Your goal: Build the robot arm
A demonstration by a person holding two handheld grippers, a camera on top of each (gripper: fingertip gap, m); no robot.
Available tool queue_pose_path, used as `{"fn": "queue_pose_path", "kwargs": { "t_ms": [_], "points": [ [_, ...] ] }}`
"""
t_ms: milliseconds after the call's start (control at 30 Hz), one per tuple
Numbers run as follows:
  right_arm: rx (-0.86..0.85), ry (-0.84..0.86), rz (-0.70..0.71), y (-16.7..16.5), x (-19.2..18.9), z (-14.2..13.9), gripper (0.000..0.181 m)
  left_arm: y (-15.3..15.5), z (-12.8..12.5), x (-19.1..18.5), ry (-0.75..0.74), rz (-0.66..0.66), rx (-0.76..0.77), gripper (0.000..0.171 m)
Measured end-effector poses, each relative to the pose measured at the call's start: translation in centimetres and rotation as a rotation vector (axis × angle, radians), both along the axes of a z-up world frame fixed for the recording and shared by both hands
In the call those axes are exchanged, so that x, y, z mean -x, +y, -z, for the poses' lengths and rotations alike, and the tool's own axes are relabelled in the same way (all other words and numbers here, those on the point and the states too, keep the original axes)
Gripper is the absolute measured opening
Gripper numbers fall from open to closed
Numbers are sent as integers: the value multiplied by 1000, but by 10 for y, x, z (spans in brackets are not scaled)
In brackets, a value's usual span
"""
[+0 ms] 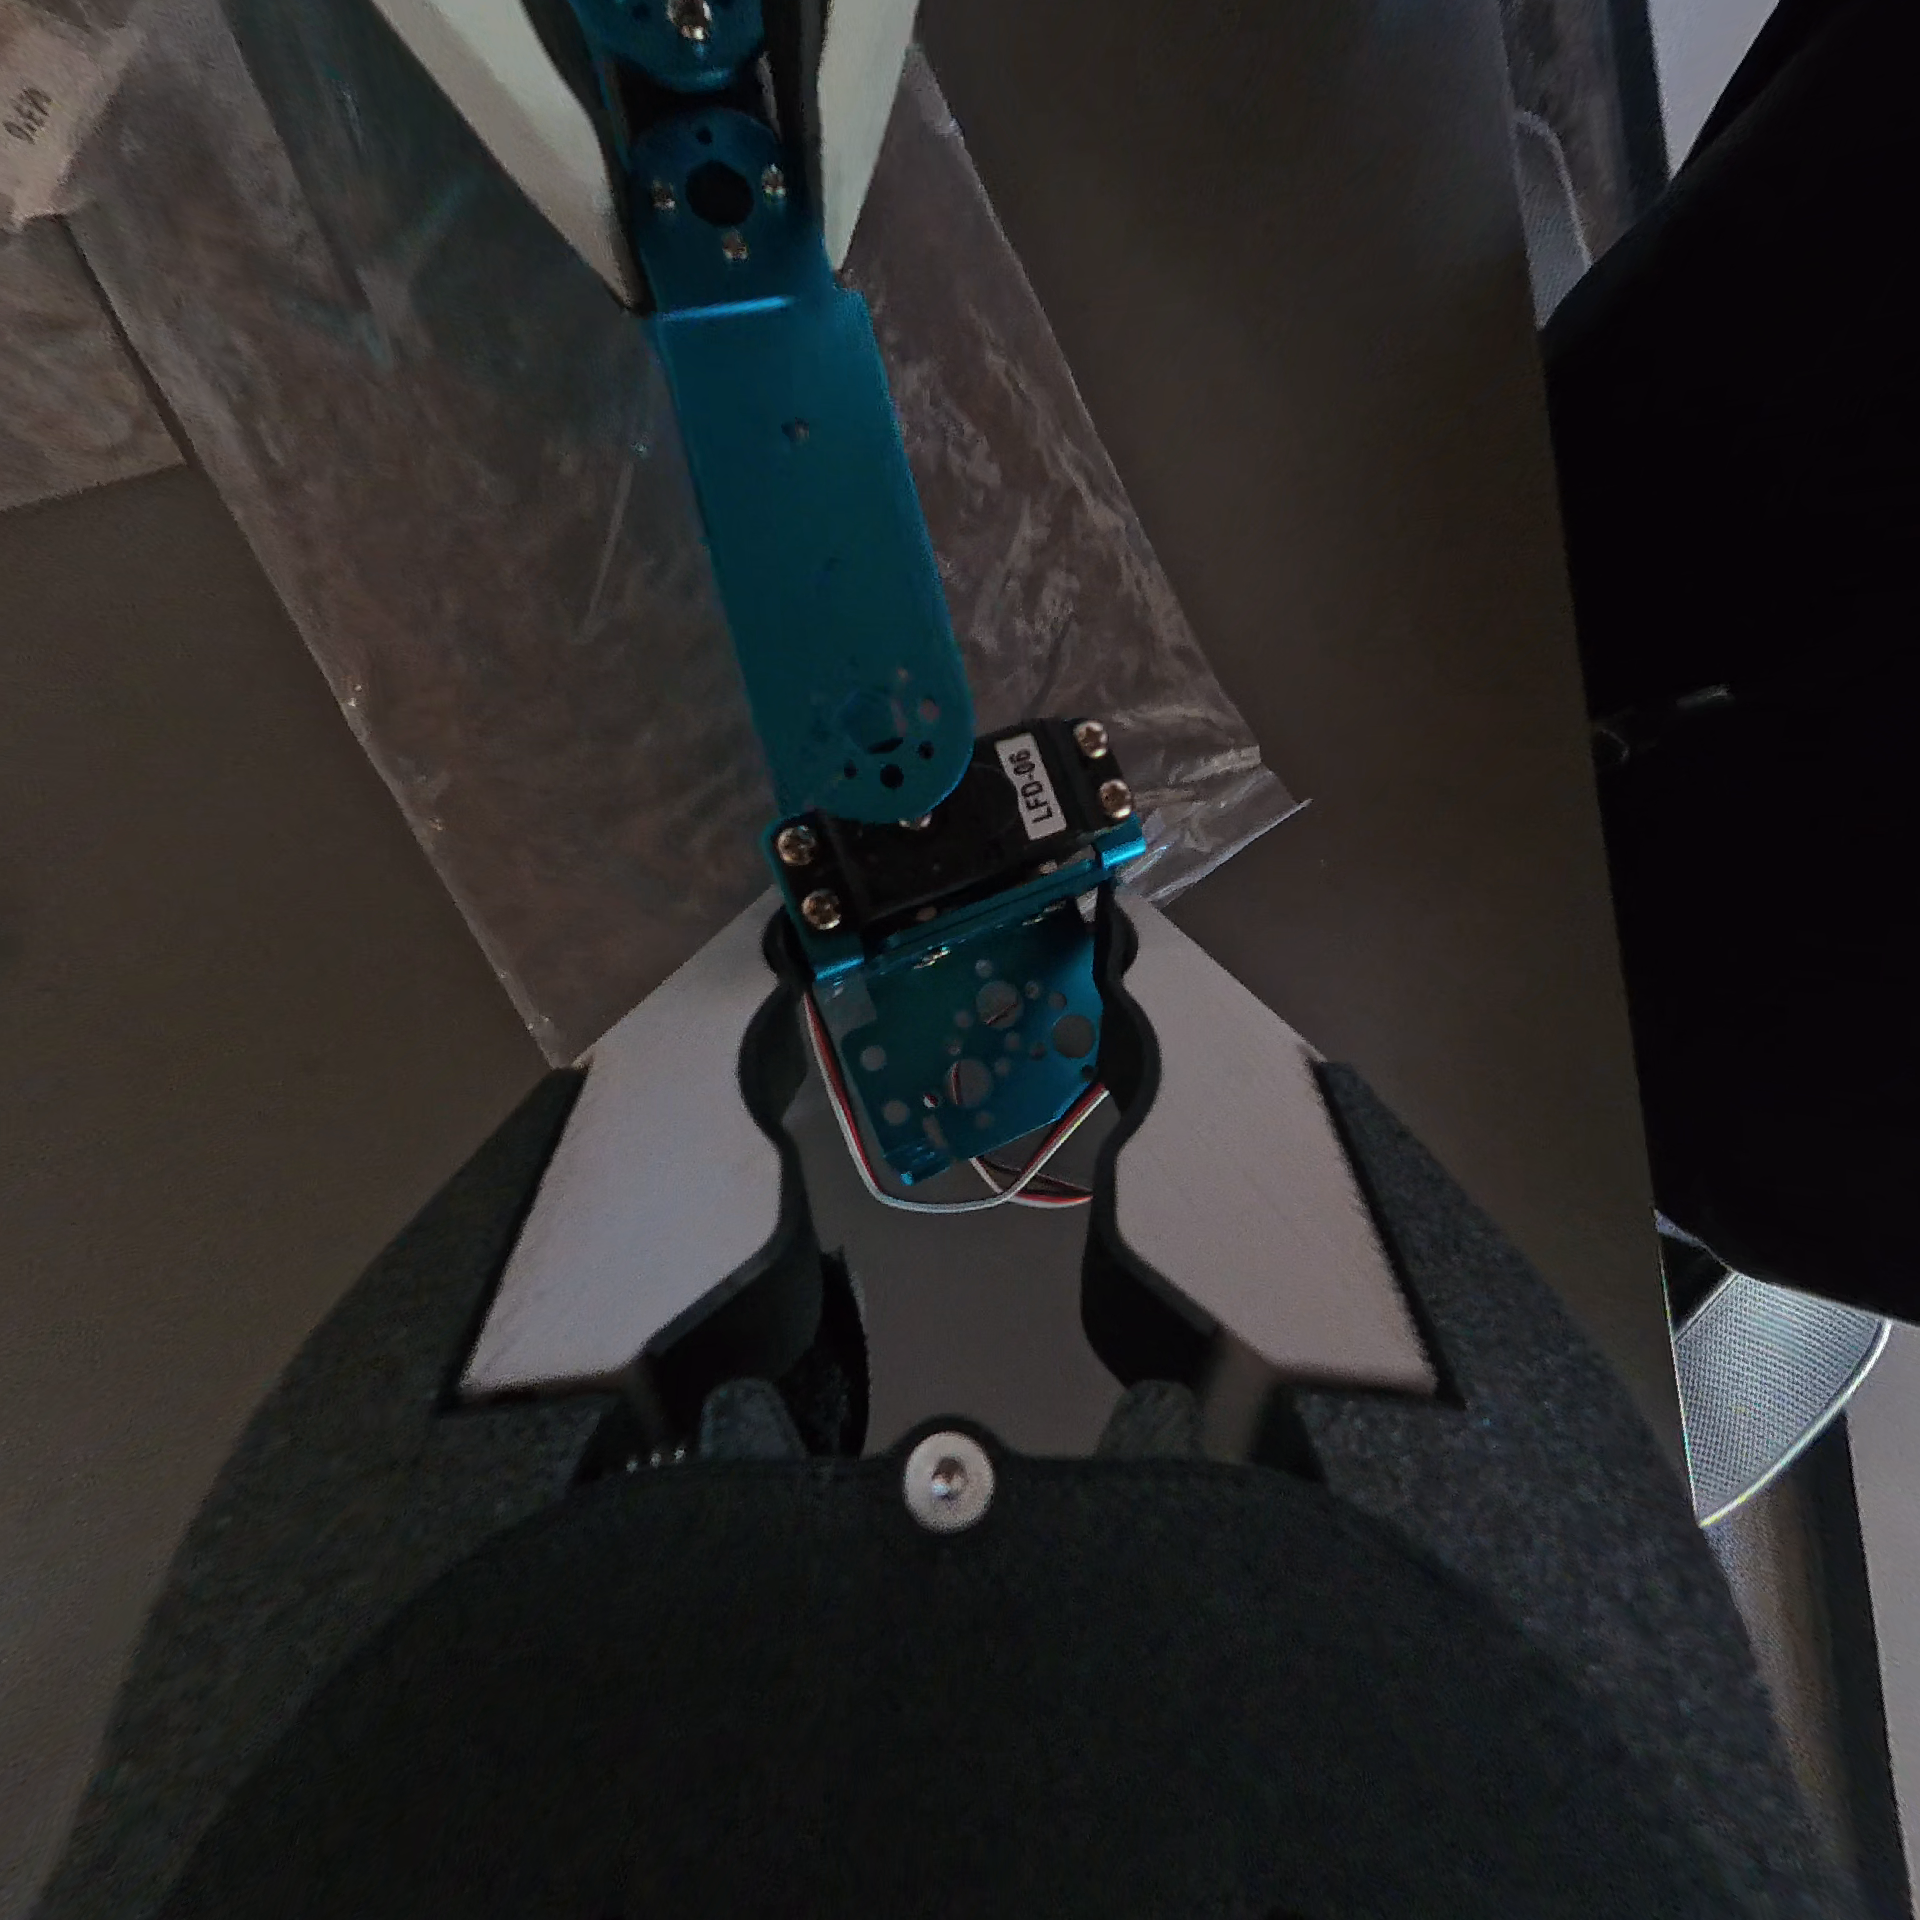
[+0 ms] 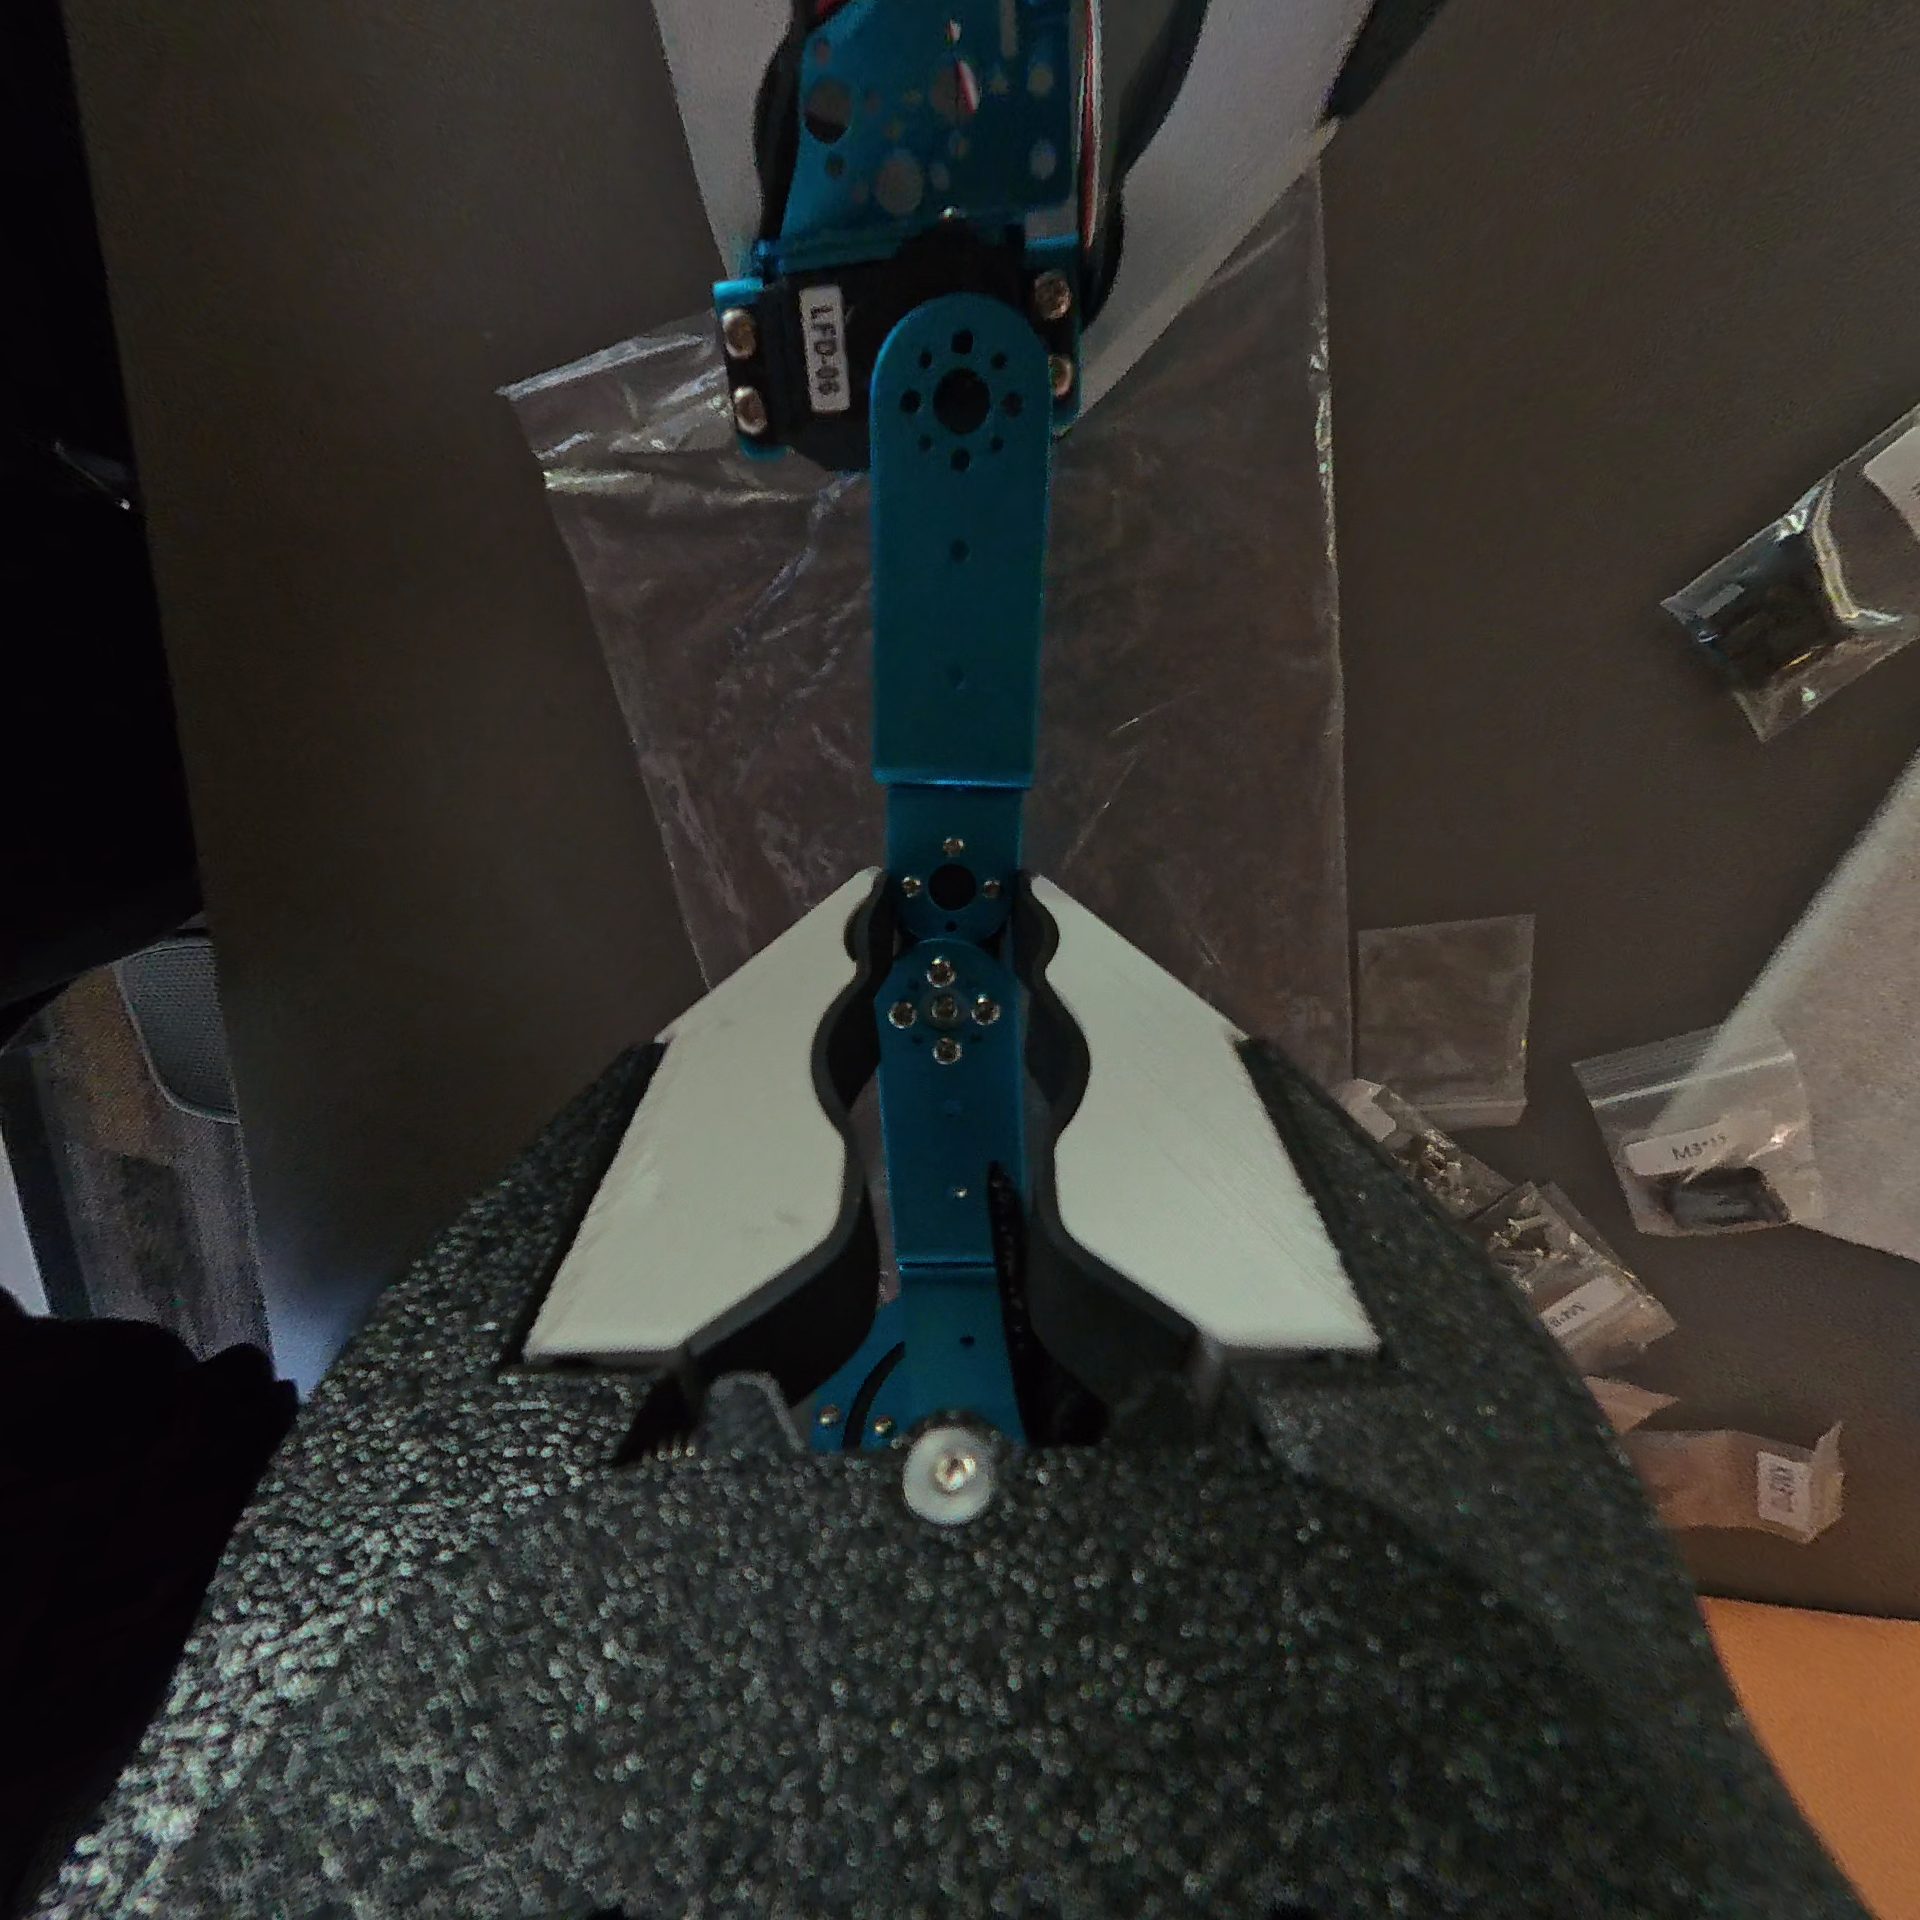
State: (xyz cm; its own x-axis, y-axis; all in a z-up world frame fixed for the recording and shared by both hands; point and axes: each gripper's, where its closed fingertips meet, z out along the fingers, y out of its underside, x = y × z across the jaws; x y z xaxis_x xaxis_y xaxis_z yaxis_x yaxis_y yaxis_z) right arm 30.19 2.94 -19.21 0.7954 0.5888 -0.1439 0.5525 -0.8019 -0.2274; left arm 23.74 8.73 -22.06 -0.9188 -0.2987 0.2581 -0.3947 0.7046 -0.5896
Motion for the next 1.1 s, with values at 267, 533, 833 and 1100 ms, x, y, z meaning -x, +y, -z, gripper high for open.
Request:
{"fn": "queue_pose_path", "kwargs": {
  "t_ms": [267,533,833,1100],
  "points": [
    [15,32,21,2,2,2,21,1,3,1,-64,54,142,50],
    [-16,57,26,5,5,6,21,4,9,5,-90,78,192,50],
    [-1,48,-1,5,8,11,21,0,14,6,-76,92,196,49],
    [15,26,6,0,6,10,22,7,13,5,-90,80,187,49]
  ]
}}
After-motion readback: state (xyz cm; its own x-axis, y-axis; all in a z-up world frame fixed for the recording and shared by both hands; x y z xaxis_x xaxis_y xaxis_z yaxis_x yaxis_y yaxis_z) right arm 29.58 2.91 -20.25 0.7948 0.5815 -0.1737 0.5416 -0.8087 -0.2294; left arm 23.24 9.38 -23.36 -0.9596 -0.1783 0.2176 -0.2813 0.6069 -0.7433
